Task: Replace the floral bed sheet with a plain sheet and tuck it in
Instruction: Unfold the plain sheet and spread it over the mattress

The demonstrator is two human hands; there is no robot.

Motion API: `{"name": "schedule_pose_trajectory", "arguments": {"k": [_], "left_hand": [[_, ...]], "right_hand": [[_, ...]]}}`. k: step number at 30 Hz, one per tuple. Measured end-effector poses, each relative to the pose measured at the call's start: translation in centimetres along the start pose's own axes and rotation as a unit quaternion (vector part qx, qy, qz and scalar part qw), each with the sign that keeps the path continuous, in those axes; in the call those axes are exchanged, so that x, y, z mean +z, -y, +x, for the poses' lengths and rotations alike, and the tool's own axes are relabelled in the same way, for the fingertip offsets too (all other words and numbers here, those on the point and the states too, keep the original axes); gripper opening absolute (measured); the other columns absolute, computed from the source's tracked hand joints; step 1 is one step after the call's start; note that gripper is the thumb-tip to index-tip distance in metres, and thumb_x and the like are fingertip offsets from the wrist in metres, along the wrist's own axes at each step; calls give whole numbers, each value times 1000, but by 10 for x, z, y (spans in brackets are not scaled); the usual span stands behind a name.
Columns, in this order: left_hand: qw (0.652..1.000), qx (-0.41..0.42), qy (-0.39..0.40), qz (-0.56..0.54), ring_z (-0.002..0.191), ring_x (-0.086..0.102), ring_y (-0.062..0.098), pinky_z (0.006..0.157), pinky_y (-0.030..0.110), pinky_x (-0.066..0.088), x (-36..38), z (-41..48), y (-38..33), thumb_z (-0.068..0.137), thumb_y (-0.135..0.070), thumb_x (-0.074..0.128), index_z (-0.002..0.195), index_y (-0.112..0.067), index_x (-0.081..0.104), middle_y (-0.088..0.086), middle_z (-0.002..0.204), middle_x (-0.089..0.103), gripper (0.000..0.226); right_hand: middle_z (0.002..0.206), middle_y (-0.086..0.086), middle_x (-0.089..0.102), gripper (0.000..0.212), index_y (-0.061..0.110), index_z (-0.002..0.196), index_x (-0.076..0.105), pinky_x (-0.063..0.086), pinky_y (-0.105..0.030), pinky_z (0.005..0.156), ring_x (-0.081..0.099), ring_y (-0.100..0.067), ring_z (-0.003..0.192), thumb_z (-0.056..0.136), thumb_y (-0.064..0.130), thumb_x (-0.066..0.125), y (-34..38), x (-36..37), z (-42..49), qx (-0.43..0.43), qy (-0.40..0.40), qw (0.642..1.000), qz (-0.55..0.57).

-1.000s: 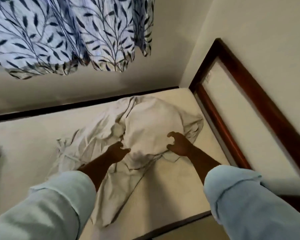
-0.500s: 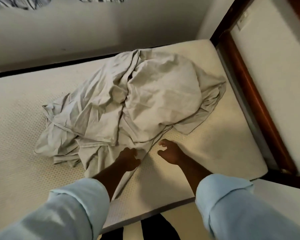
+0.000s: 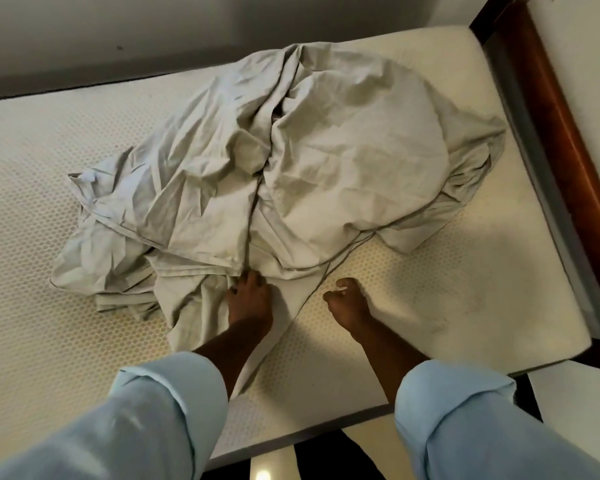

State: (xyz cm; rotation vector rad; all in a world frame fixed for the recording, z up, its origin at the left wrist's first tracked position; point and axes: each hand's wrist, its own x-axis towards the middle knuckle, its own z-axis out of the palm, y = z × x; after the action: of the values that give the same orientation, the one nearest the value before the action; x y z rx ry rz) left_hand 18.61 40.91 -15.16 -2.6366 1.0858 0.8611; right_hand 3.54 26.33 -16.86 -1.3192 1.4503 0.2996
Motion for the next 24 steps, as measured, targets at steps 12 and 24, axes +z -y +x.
{"name": "schedule_pose_trajectory", "arguments": {"k": [12, 24], "left_hand": [[998, 48, -27, -9, 123, 43, 29, 87, 48, 44, 11, -9, 17, 84, -44, 66, 129, -33, 52, 0, 132, 41, 48], [818, -163, -56, -548, 81, 55, 22, 66, 29, 37, -51, -24, 34, 99, -18, 55, 83, -15, 51, -1, 75, 54, 17]], "right_hand": [[74, -4, 64, 17, 16, 85, 60, 42, -21, 45, 62, -19, 62, 94, 23, 72, 19, 44, -4, -3, 14, 992, 128], [91, 3, 71, 21, 22, 93, 64, 43, -37, 82, 65, -18, 90, 98, 32, 46, 89, 47, -50, 51, 115, 925, 360]]}}
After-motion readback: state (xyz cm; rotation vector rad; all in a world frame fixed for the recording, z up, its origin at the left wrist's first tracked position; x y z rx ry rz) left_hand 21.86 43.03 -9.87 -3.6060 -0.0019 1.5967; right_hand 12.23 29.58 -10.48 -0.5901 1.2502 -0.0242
